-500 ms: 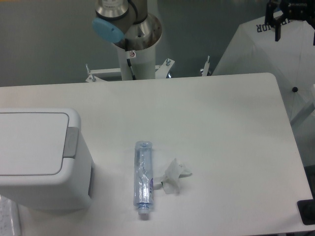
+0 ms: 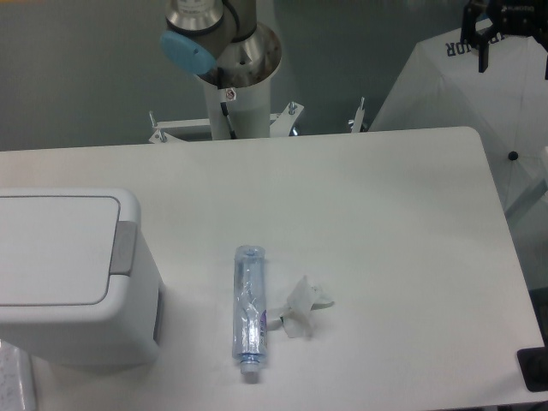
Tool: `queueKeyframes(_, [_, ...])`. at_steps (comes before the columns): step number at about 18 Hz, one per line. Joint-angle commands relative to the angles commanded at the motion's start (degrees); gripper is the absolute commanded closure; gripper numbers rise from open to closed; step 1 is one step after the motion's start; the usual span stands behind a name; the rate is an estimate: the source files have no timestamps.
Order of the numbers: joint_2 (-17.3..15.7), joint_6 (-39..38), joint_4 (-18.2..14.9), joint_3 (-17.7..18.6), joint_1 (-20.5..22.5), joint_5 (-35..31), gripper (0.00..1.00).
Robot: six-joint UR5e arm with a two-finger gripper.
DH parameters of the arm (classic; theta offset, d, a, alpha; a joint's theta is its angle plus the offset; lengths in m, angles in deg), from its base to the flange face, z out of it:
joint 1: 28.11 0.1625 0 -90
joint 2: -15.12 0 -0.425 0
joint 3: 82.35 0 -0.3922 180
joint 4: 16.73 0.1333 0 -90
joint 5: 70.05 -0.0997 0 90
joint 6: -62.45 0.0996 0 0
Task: Open the trash can
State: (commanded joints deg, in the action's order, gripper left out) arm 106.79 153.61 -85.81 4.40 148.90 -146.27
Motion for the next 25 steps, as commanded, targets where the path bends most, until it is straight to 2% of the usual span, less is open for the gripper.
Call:
queueKeyframes(2, [0.2, -3.7, -0.5, -0.3, 0.1, 1.8, 0.00])
queueKeyframes(6, [-0.3, -4.3, -0.6, 1.1, -0.3, 1.9, 0.00])
queueKeyframes(9, [-1.4, -10.8, -2.3, 1.2, -3.1, 2.0, 0.00])
queueKeyframes(11, [-1.2, -14.5, -2.6, 1.2, -7.4, 2.0, 0.00])
queueKeyframes(19, [0.9, -47.5, -2.3, 0.6, -18.5, 2.0, 0.00])
queueKeyframes(22, [3.4, -56.4, -1.3, 0.3, -23.9, 1.7, 0.00])
queueKeyframes(23, [4.0, -60.0, -0.7, 0.3, -25.4, 1.9, 0.00])
queueKeyframes(25, [4.9, -67.0, 4.2, 0.1, -28.5, 2.3, 0.00])
